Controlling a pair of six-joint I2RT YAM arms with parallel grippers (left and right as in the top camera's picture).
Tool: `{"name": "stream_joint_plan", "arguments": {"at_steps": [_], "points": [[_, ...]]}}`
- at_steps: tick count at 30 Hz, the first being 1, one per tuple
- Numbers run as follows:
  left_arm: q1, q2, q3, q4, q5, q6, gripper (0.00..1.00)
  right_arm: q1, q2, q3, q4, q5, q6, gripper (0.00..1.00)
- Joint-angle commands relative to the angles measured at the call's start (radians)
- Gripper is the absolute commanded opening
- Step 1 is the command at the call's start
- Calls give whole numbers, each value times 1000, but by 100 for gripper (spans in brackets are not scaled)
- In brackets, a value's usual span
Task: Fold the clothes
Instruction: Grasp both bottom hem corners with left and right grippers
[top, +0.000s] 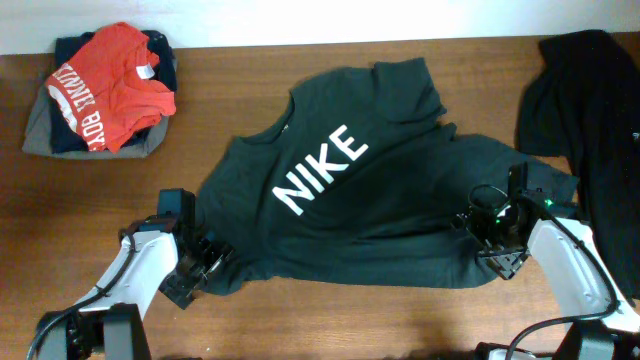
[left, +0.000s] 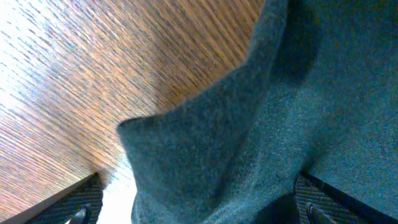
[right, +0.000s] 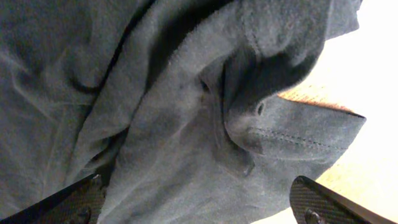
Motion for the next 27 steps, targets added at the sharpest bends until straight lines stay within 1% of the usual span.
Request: {"name": "stream_joint_plan", "arguments": {"at_steps": [1, 10, 15, 20, 23, 27], "points": [[5, 24, -55, 17, -23, -5, 98, -6, 2, 19, -8, 21, 11, 99], [5, 24, -58, 25, -22, -6, 98, -6, 2, 5, -25, 25, 12, 99], [5, 24, -58, 36, -22, -6, 98, -6, 15, 4, -45, 71, 42, 99], [5, 24, -58, 52, -22, -6, 98, -6, 54, 3, -68, 82, 113, 99], [5, 24, -58, 54, -22, -6, 98, -6, 81, 3, -86, 133, 176, 99], [5, 24, -58, 54, -15, -6, 98, -6, 99, 3, -98, 146, 208, 99]]}}
